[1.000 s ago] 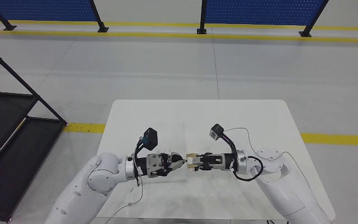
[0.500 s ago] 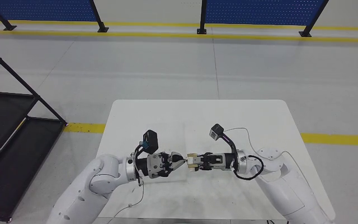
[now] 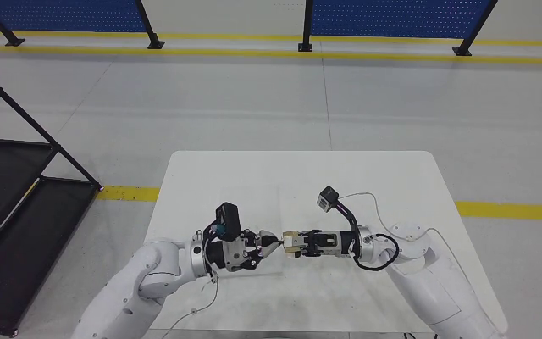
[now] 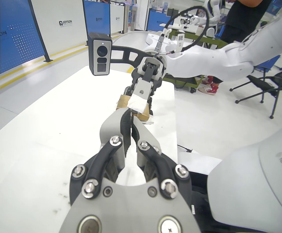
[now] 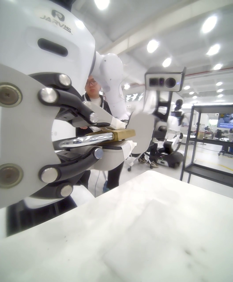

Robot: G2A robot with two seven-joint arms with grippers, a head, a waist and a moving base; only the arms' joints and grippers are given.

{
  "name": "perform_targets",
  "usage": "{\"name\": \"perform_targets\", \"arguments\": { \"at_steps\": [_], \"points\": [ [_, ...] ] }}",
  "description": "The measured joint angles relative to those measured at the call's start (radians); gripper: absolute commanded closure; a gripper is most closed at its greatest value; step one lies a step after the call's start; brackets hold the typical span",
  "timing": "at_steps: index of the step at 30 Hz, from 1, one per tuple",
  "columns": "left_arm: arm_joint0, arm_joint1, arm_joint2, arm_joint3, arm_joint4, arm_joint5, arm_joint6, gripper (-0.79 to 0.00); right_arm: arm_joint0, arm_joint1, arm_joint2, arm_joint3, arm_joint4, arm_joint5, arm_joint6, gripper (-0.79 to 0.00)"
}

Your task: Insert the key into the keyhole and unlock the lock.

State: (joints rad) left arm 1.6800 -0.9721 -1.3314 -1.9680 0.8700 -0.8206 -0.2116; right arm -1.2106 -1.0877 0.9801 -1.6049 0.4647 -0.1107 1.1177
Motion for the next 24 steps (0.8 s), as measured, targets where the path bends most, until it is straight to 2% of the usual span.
{"name": "perform_targets", "arguments": {
  "at_steps": [10,24],
  "points": [
    [0.022,-0.003,0.003,-0.004,0.153,0.015,0.119,0.0,-0.002,-0.001,-0.002,0.006,0.004,-0.003,-0.003,0.0],
    [0.041,-0.004,0.012,-0.018,0.309,0.059,0.221,0.0,-0.003,-0.002,-0.001,0.013,0.01,-0.004,-0.004,0.0]
  ]
}}
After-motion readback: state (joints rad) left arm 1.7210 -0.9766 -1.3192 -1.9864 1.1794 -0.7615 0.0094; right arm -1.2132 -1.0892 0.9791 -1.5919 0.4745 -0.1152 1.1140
